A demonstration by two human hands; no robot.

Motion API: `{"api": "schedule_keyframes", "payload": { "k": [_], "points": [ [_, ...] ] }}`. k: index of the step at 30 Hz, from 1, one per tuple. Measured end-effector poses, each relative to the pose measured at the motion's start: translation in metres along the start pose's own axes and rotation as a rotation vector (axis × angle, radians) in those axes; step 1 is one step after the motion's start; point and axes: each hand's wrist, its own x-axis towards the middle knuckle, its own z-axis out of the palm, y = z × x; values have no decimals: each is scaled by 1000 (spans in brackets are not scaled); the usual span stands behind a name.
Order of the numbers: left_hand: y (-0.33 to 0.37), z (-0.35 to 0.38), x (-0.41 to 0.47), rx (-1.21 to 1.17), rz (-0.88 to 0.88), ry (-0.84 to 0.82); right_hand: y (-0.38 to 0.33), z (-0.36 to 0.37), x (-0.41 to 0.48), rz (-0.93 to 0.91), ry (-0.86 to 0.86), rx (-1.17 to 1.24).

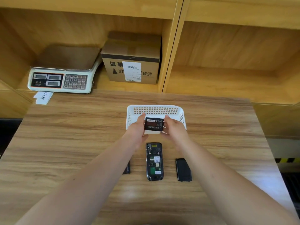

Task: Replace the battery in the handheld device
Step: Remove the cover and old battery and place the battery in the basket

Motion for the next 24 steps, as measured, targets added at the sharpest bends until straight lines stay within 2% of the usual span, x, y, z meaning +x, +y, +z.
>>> {"api": "schedule_keyframes", "payload": {
  "k": [4,11,15,24],
  "points": [
    [16,6,14,20,5,-7,-14,1,16,57,-44,90],
    [36,12,38,101,-59,55,-23,0,53,143,-79,72],
    [40,14,54,130,-103,42,-24,1,73,228,-50,20],
    [44,17,89,243,-173,17,-20,7,113,370,39,60]
  ]
}}
